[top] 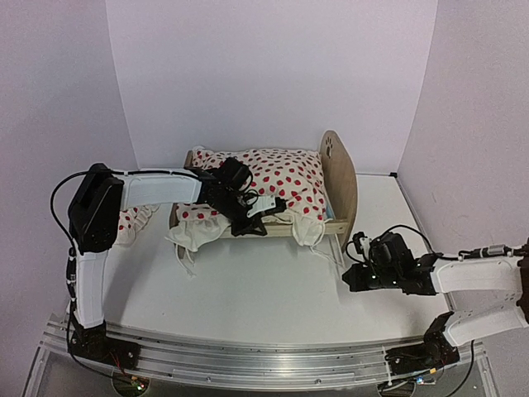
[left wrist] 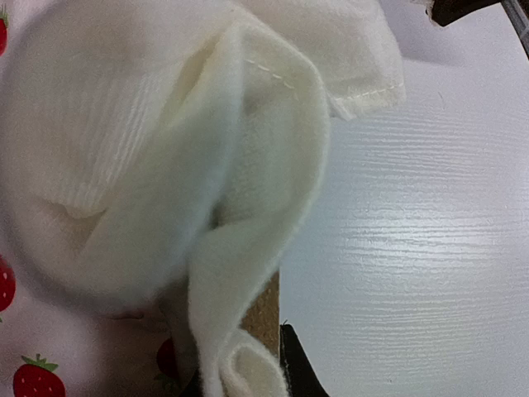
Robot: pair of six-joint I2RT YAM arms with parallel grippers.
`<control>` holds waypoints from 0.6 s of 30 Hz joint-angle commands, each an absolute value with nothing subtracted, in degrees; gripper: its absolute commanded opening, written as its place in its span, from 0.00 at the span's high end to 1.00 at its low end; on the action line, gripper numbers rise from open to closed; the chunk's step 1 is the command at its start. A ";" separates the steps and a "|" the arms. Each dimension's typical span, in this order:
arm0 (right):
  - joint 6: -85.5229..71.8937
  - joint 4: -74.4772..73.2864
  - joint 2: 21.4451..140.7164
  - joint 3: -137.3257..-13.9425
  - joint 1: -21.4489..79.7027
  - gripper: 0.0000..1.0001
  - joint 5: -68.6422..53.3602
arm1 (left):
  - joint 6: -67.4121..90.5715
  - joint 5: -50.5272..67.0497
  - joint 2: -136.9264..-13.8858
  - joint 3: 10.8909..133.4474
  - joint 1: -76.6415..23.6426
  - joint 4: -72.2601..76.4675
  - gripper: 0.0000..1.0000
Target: Set up the pet bed
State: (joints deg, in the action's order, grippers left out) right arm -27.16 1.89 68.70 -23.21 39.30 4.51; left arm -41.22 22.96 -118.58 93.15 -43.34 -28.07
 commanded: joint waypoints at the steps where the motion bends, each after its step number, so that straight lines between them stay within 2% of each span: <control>1: -27.12 -3.11 69.60 -28.32 39.64 1.00 -5.73 | -48.59 22.59 -110.60 90.14 -42.84 -20.05 0.77; 2: -27.14 -4.60 69.49 -29.40 39.64 1.00 -6.84 | -48.97 23.02 -110.37 89.84 -42.81 -20.43 0.66; 4: -26.84 -10.23 69.02 -32.21 39.64 1.00 -8.95 | -50.07 25.27 -109.08 89.57 -42.72 -21.99 0.53; 9: -24.26 -28.05 67.79 -43.18 39.64 1.00 -15.30 | -54.71 35.74 -102.52 87.71 -42.70 -25.21 0.39; 13: -20.80 -41.65 67.94 -54.20 39.68 1.00 -17.57 | -52.71 41.23 -102.09 92.45 -42.88 -29.53 0.35; 18: -18.34 -47.32 69.17 -65.76 39.76 1.00 -21.04 | -50.61 41.21 -102.42 94.08 -46.26 -29.15 0.37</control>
State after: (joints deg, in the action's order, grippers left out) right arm -21.92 -37.16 69.33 -57.62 38.95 -12.05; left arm -51.91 38.01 -103.55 92.08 -43.61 -27.62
